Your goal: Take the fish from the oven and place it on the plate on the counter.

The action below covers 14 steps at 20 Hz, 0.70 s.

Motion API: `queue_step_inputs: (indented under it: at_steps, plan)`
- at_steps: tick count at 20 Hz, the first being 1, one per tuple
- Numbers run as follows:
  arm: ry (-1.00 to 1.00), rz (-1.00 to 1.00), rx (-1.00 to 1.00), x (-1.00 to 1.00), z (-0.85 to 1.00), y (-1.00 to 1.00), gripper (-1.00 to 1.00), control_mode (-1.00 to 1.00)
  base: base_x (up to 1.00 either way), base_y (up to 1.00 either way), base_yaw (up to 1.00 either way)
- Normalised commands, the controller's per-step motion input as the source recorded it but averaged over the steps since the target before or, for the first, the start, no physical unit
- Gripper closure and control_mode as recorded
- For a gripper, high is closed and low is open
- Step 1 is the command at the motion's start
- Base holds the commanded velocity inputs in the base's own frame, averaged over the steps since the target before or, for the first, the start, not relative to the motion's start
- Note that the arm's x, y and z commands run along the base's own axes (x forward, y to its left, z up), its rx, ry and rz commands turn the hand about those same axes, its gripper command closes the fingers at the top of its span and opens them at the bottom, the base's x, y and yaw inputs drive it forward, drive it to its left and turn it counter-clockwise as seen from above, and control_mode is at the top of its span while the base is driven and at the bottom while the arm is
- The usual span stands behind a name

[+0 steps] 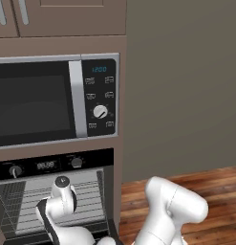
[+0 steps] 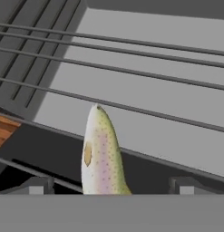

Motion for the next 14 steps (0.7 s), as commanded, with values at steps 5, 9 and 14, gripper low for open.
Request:
queue_step_inputs:
  at_steps: [5, 9, 14]
  plan:
    - [0.00, 0.00, 0.00, 0.18, -0.07, 0.21, -1.00, -1.00, 0.00, 0.00, 0.00]
    - [0.00, 0.00, 0.00, 0.13, -0.26, 0.24, -1.00, -1.00, 0.00, 0.00, 0.00]
    - [0.00, 0.00, 0.00, 0.02, -0.46, 0.15, -1.00, -1.00, 0.00, 0.00, 0.00]
